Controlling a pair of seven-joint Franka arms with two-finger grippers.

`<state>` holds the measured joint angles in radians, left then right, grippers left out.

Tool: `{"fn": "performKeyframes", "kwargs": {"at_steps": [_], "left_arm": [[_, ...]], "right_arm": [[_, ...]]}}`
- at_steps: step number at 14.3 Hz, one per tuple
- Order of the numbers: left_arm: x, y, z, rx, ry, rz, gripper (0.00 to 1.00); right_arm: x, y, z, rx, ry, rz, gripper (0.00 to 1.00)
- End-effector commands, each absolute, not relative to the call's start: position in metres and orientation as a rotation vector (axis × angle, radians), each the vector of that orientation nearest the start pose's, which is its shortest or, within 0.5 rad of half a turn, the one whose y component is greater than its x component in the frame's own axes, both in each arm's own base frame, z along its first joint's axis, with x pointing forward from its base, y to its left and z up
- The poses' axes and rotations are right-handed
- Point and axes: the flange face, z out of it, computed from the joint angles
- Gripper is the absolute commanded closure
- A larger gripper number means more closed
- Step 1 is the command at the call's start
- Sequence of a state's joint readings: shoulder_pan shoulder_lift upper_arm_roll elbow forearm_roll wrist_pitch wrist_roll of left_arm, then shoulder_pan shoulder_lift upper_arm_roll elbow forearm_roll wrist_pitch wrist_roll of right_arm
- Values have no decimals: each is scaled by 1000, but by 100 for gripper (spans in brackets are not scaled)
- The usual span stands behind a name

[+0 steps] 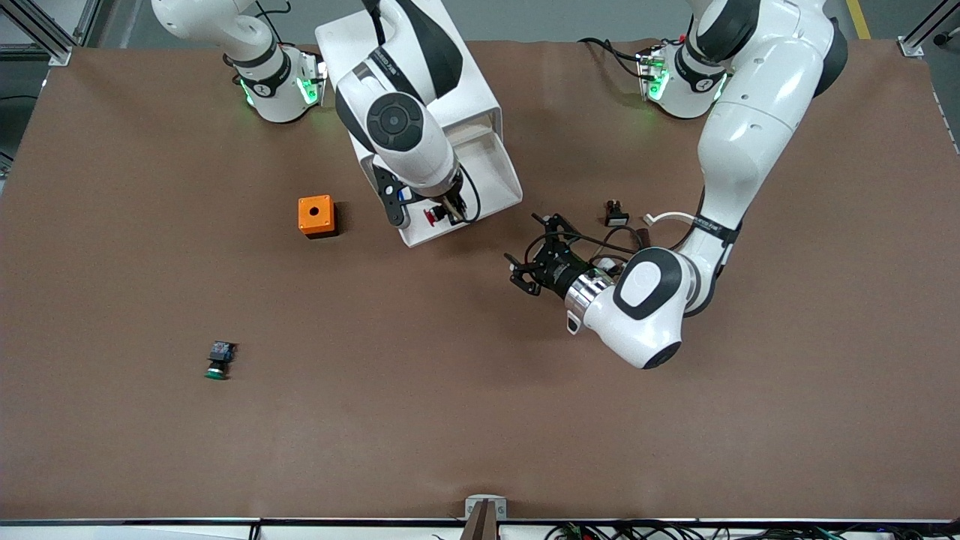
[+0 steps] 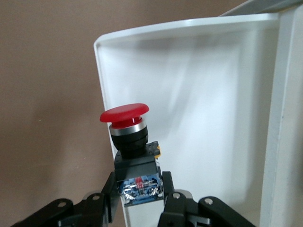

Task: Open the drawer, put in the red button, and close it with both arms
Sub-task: 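Carry the red button over the open drawer and lower it with the right gripper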

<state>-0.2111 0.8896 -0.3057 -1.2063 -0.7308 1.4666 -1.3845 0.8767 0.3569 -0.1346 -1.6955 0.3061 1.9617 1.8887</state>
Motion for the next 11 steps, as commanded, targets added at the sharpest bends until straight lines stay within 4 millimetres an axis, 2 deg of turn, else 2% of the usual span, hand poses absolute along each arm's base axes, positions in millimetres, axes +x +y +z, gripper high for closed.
{"fn": "performKeyframes", "kwargs": {"at_steps": [1, 2, 5, 6, 7, 8, 9, 10, 11], "left_arm": [[608, -356, 298, -2630, -1309, 1552, 0], [612, -355, 299, -2681, -1299, 1498, 0], [620, -351, 317, -2873, -1193, 1324, 0], [619, -355, 331, -2929, -1148, 1213, 0], [619, -356, 345, -2976, -1111, 1109, 0], [619, -359, 349, -3006, -1085, 1024, 0], [619, -362, 359, -3036, -1068, 964, 0], [616, -366, 372, -3072, -1009, 874, 0], [617, -368, 376, -3103, -948, 769, 0]], "right_arm": [[450, 459, 382, -2497, 1903, 328, 100], [448, 457, 376, -2490, 1905, 322, 100], [438, 462, 364, -2496, 1888, 310, 100], [438, 461, 362, -2498, 1894, 312, 96], [438, 460, 361, -2503, 1897, 316, 86], [437, 460, 361, -2505, 1900, 317, 73], [438, 459, 361, -2504, 1905, 318, 46], [438, 459, 361, -2509, 1903, 318, 0], [439, 458, 363, -2507, 1902, 316, 0]]}}
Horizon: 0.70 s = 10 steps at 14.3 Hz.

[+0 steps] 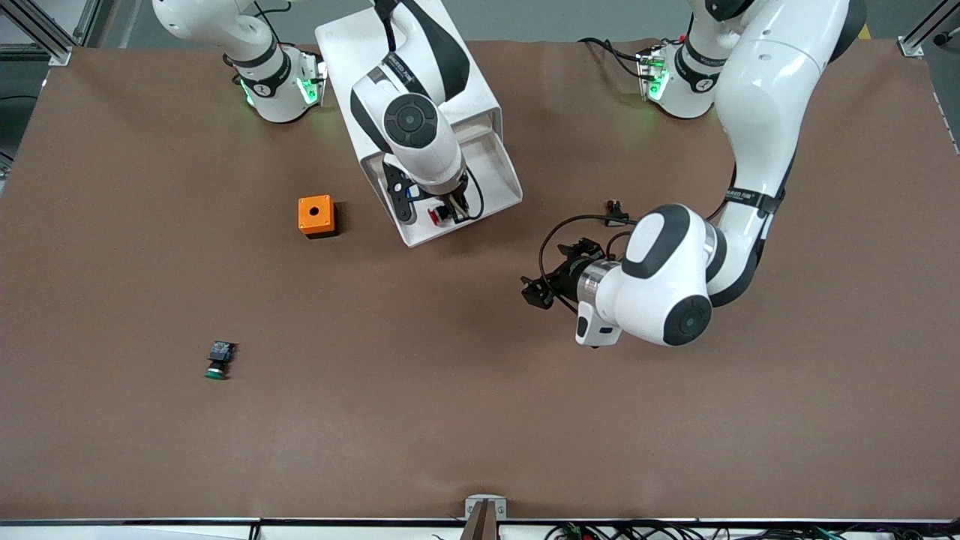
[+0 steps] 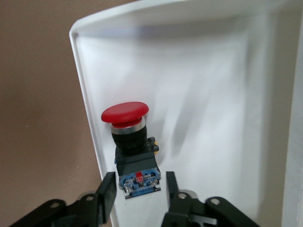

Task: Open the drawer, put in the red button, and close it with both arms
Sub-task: 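Carry the red button over the open drawer and lower it with the right gripper, then open the right gripper to release the button while the left gripper releases the drawer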

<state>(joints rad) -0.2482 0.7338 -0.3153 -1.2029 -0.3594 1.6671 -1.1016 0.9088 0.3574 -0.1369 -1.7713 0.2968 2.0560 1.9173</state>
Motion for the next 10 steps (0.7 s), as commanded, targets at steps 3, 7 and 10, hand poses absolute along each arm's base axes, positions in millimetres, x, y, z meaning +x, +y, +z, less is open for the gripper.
{"fn": "performKeyframes", "kwargs": {"at_steps": [3, 7, 10], "left_arm": [[613, -383, 395, -3143, -847, 489, 0], [606, -401, 388, -3130, -781, 332, 0], [598, -413, 386, -3123, -722, 275, 0]], "right_arm": [[457, 443, 378, -2509, 1909, 333, 0], [510, 379, 426, -2577, 1795, 415, 0], [536, 325, 457, -2692, 1554, 448, 0]]}}
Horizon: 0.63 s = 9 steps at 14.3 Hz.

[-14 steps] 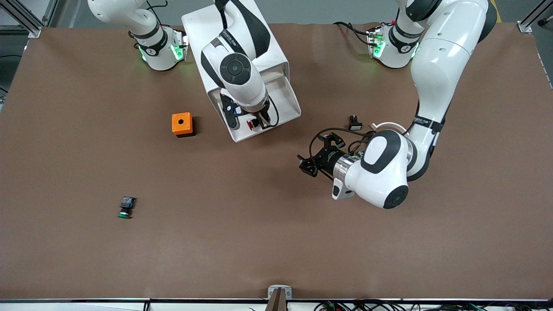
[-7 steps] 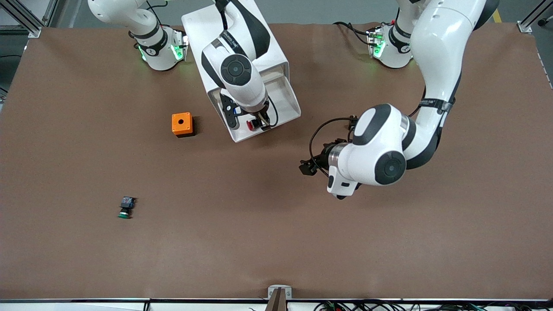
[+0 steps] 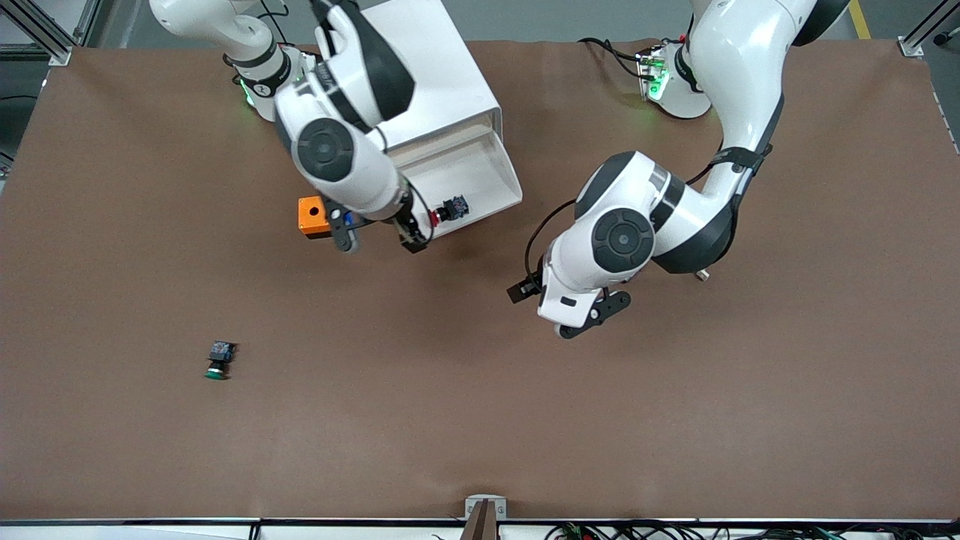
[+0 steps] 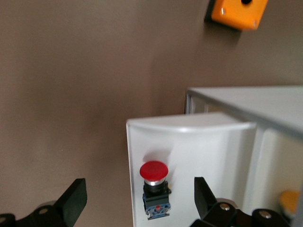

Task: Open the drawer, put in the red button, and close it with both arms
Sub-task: 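Open the right gripper to release the button while the left gripper releases the drawer, then move the right gripper back to rest while the left gripper reaches the drawer front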

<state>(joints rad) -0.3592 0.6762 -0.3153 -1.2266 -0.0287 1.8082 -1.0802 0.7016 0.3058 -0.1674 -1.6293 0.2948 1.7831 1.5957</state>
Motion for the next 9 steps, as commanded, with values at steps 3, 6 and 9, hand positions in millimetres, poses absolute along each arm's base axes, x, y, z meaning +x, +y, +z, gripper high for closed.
{"fn": "performKeyframes", "kwargs": {"at_steps": [3, 6, 9], "left_arm": [[590, -424, 380, -3120, -709, 282, 0], [572, -438, 366, -3110, -686, 289, 0], [547, -457, 355, -3106, -742, 263, 0]], "right_arm": [[560, 262, 478, -2782, 1290, 458, 0], [579, 190, 491, -2830, 1059, 449, 0], [588, 126, 506, -2999, 764, 323, 0]]}}
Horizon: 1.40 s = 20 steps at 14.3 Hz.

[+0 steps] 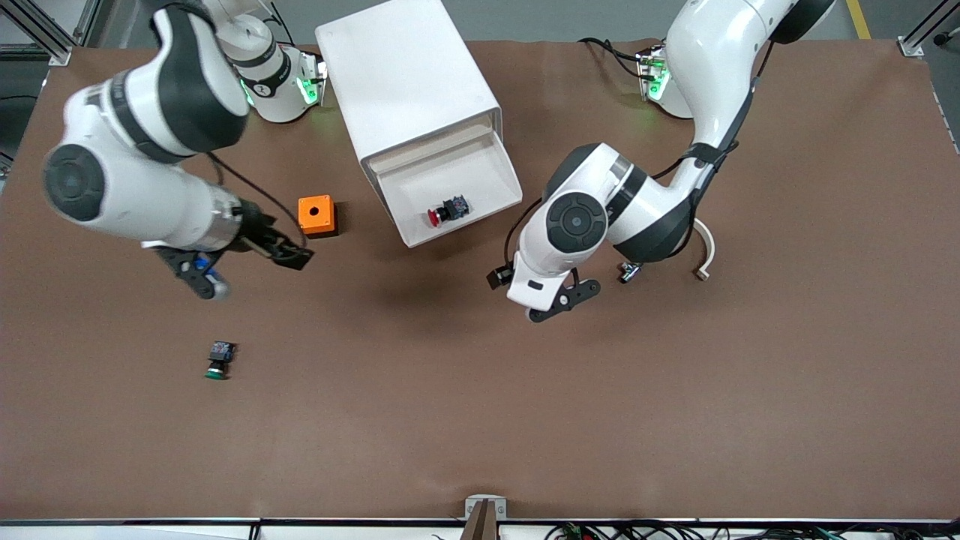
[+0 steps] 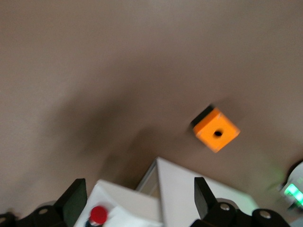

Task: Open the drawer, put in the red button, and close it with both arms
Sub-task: 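Move the right gripper back to rest while the left gripper reaches the drawer front, then push the drawer front into the cabinet with the left gripper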

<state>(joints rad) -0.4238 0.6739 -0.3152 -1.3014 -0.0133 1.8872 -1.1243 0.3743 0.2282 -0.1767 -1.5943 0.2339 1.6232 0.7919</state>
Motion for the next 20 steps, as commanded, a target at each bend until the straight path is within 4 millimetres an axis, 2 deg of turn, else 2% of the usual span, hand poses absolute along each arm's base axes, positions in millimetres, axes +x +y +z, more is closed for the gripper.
{"fn": "performKeyframes", "kwargs": {"at_steps": [1, 5, 10, 14, 19, 20], "left_arm": [[536, -466, 350, -3104, -732, 263, 0], [497, -487, 335, -3087, -644, 279, 0], [463, -517, 330, -3112, -552, 271, 0], [445, -526, 318, -3107, -510, 279, 0], [442, -528, 318, -3116, -515, 290, 0], [448, -524, 320, -3121, -535, 297, 0]], "right_arm": [[590, 110, 508, -3037, 688, 302, 0], [595, 40, 523, -3101, 389, 230, 0], [585, -29, 547, -3132, 162, 166, 0], [577, -47, 567, -3184, 37, 111, 0], [564, -68, 592, -3184, 32, 39, 0], [562, -69, 596, -3184, 31, 29, 0]]}}
